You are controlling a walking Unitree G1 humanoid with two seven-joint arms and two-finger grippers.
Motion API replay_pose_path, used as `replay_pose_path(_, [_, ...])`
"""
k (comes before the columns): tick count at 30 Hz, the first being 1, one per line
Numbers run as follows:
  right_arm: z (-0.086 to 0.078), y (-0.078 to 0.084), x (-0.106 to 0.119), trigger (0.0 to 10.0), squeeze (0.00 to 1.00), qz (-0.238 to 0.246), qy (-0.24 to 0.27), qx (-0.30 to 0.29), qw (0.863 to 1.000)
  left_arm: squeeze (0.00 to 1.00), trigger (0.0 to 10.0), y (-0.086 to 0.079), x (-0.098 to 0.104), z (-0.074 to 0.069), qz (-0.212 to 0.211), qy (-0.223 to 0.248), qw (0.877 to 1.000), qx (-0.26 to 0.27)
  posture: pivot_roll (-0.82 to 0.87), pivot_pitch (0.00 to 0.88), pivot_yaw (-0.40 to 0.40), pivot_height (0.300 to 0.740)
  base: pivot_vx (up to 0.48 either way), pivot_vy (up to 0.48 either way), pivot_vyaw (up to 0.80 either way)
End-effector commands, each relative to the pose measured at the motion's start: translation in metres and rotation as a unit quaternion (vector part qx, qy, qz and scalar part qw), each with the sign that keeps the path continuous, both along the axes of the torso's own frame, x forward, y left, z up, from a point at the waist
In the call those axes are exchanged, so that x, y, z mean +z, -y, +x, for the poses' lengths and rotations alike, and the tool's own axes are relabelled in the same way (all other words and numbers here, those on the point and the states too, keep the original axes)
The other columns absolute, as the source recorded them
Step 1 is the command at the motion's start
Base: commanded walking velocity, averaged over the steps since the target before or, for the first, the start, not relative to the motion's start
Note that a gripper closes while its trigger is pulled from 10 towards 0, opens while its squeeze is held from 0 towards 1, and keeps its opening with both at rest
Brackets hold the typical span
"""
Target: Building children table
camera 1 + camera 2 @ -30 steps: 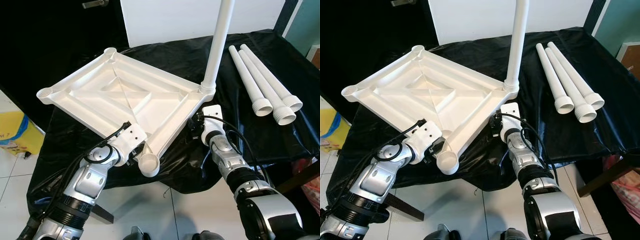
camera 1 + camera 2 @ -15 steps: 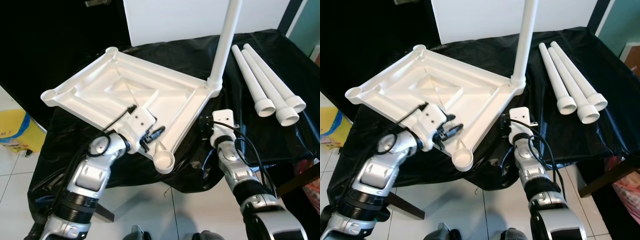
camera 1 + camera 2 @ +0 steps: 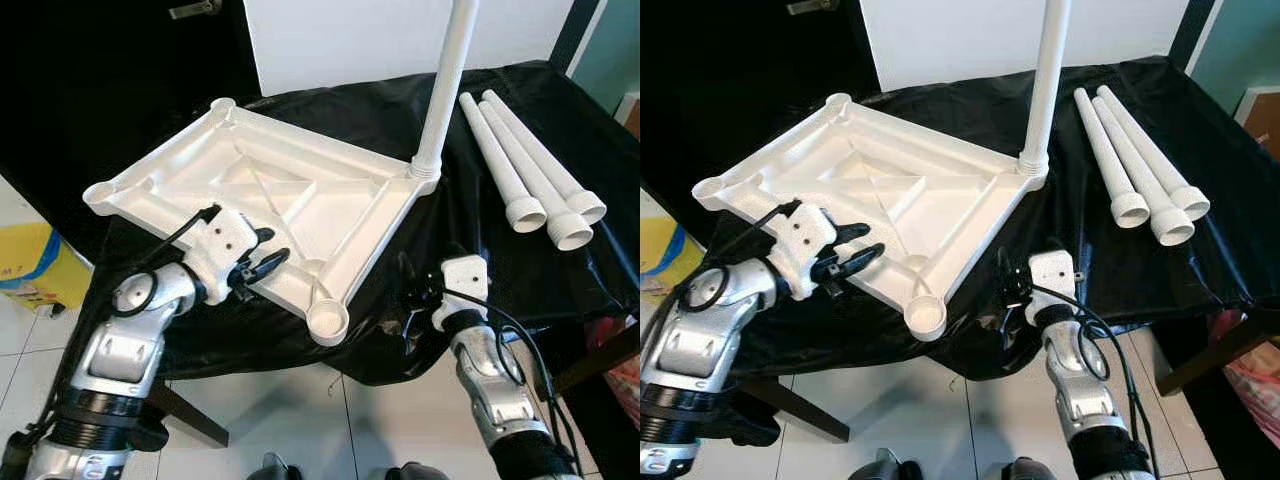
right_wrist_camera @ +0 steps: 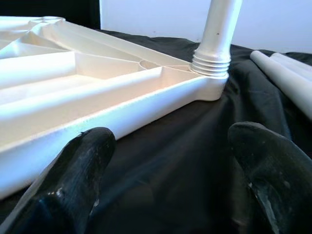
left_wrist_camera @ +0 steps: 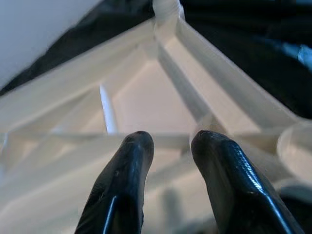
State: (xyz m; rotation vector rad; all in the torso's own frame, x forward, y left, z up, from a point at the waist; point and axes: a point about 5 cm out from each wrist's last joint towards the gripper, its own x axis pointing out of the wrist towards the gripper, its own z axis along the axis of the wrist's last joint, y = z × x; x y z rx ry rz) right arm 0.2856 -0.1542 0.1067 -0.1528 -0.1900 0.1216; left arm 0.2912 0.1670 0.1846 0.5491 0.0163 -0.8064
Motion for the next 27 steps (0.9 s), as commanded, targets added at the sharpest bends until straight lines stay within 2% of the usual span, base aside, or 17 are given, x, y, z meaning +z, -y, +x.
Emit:
replay_pose_path(1, [-0.002,0.002,0.000,10.0,0.00,0.005,-0.007,0.002,1.000,0.00,10.0,0.000,-0.009,-0.007,0.017,-0.043,0.997,-0.057,-0.08,0.062,0.033,0.740,0.000,0.000,0.00])
replay_pose_path(5, [-0.003,0.002,0.002,10.0,0.00,0.005,-0.006,0.006,1.000,0.00,10.0,0.000,-0.012,-0.006,0.019,-0.050,0.997,-0.058,-0.07,0.060,0.030,0.740,0.000,0.000,0.00])
replay_pose_path(6, [-0.002,0.003,0.003,10.0,0.00,0.002,-0.007,0.010,1.000,0.24,10.0,-0.004,-0.021,-0.001,0.048,-0.056,0.997,-0.038,-0.08,0.058,0.026,0.740,0.000,0.000,0.00])
replay_pose_path(7, [-0.001,0.003,0.003,10.0,0.00,0.001,-0.009,0.015,1.000,0.31,10.0,-0.008,-0.029,0.004,0.067,-0.063,0.996,-0.021,-0.08,0.055,0.018,0.740,0.000,0.000,0.00])
replay_pose_path(8, [-0.001,0.002,0.004,10.0,0.00,0.000,-0.010,0.021,1.000,0.62,10.0,-0.009,-0.034,0.007,0.076,-0.067,0.995,-0.014,-0.08,0.053,0.015,0.740,0.000,0.000,0.00])
replay_pose_path(10, [-0.001,0.002,0.004,10.0,0.00,-0.001,-0.011,0.024,1.000,0.62,10.0,-0.009,-0.036,0.009,0.080,-0.069,0.994,-0.012,-0.08,0.053,0.015,0.740,0.000,0.000,0.00])
replay_pose_path(11, [-0.002,0.001,0.005,10.0,0.00,-0.001,-0.013,0.031,0.999,1.00,10.0,-0.007,-0.038,0.010,0.077,-0.072,0.994,-0.017,-0.08,0.051,0.008,0.740,0.000,0.000,0.00])
replay_pose_path(14, [-0.002,0.001,0.005,10.0,0.00,-0.001,-0.015,0.034,0.999,1.00,10.0,-0.006,-0.039,0.011,0.075,-0.073,0.994,-0.020,-0.08,0.051,0.008,0.740,0.000,0.000,0.00])
replay_pose_path(16, [-0.003,0.001,0.006,10.0,0.00,-0.006,-0.017,0.043,0.999,1.00,10.0,-0.001,-0.044,0.012,0.091,-0.080,0.992,-0.042,-0.09,0.052,0.006,0.740,0.000,0.000,0.00])
replay_pose_path(20, [-0.004,0.001,0.006,10.0,0.00,-0.008,-0.019,0.045,0.999,1.00,10.0,0.000,-0.048,0.013,0.110,-0.084,0.989,-0.054,-0.10,0.053,0.011,0.740,0.000,0.000,0.00])
replay_pose_path(21, [-0.005,0.002,0.006,10.0,0.00,-0.009,-0.020,0.045,0.999,0.09,10.0,0.000,-0.047,0.014,0.119,-0.080,0.988,-0.059,-0.10,0.053,0.011,0.740,0.000,0.000,0.00])
replay_pose_path(22, [-0.005,0.002,0.007,10.0,0.00,-0.008,-0.021,0.045,0.999,0.09,10.0,0.000,-0.047,0.015,0.125,-0.076,0.987,-0.063,-0.10,0.053,0.011,0.740,0.000,0.000,0.00])
replay_pose_path(23, [-0.006,0.002,0.006,10.0,0.00,-0.009,-0.021,0.045,0.999,0.00,10.0,0.000,-0.048,0.015,0.133,-0.078,0.985,-0.073,-0.10,0.053,0.016,0.740,0.000,0.000,0.00])
replay_pose_path(27, [-0.007,0.003,0.006,10.0,0.00,-0.009,-0.023,0.045,0.999,0.00,10.0,0.002,-0.048,0.015,0.141,-0.084,0.982,-0.089,-0.11,0.055,0.023,0.740,0.000,0.000,0.00])
